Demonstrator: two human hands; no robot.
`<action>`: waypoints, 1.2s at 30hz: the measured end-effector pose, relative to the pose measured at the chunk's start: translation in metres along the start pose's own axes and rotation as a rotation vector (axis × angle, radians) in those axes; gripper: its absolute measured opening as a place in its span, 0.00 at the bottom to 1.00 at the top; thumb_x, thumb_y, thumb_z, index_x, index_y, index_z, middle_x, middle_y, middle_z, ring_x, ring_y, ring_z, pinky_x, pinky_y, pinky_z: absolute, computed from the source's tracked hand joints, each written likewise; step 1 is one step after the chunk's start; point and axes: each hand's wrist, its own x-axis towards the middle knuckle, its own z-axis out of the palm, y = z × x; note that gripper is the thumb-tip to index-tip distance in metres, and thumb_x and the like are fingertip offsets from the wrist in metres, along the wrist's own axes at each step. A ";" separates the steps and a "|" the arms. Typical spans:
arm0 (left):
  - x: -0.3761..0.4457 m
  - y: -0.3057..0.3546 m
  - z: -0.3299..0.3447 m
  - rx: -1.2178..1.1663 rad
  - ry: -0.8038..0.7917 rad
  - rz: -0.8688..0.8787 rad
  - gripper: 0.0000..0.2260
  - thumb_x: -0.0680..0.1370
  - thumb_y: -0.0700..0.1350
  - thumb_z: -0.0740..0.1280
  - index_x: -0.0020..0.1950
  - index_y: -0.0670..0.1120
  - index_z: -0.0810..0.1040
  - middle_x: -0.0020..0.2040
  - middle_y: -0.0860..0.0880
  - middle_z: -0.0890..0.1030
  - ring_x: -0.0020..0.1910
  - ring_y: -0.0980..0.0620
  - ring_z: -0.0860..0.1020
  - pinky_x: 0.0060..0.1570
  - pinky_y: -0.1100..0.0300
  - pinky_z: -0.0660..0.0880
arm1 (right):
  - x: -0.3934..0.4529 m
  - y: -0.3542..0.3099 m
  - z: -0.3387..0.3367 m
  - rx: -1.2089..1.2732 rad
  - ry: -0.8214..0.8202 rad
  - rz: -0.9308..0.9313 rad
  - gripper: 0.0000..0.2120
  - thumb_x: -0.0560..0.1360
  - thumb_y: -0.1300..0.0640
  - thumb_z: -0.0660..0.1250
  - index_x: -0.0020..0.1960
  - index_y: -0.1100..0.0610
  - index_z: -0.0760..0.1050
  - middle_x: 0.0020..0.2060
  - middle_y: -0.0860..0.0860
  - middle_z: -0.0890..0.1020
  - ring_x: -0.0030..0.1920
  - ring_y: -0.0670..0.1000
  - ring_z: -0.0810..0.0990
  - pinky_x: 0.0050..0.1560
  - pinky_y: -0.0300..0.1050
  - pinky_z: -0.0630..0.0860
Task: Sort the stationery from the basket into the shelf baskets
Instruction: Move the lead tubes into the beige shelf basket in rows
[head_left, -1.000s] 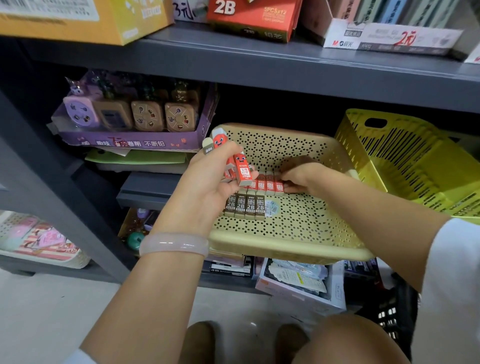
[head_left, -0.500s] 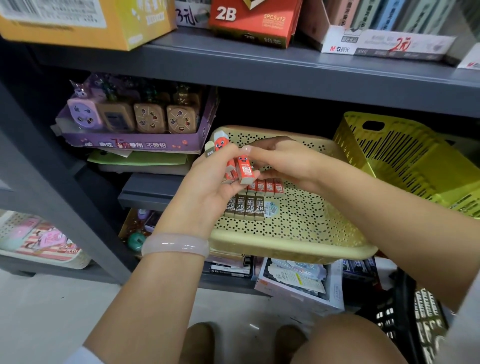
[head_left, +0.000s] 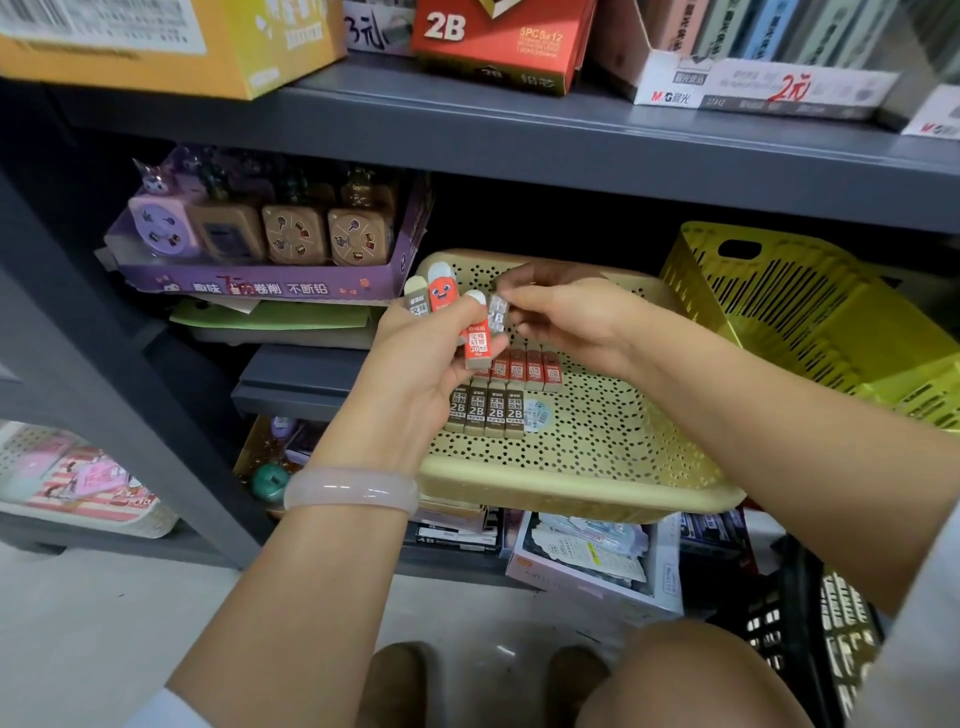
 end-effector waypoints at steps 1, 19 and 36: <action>0.001 0.000 -0.001 0.003 0.011 0.014 0.11 0.73 0.31 0.67 0.54 0.36 0.71 0.42 0.43 0.76 0.26 0.55 0.80 0.35 0.58 0.81 | 0.001 0.001 -0.003 0.035 0.086 -0.013 0.08 0.76 0.66 0.63 0.40 0.57 0.75 0.34 0.51 0.78 0.31 0.43 0.74 0.31 0.31 0.74; -0.004 0.001 -0.001 -0.028 0.009 0.015 0.07 0.73 0.32 0.68 0.45 0.42 0.72 0.40 0.42 0.77 0.28 0.51 0.79 0.30 0.59 0.80 | -0.007 0.037 -0.009 -0.729 0.084 0.293 0.02 0.74 0.65 0.66 0.45 0.63 0.73 0.44 0.61 0.82 0.43 0.55 0.83 0.47 0.47 0.81; -0.004 -0.003 -0.001 0.041 -0.073 0.020 0.04 0.72 0.35 0.70 0.42 0.41 0.75 0.34 0.45 0.82 0.32 0.51 0.82 0.31 0.61 0.79 | -0.017 -0.002 -0.003 -0.118 -0.216 -0.028 0.10 0.78 0.54 0.61 0.49 0.58 0.79 0.44 0.52 0.81 0.41 0.45 0.79 0.49 0.40 0.78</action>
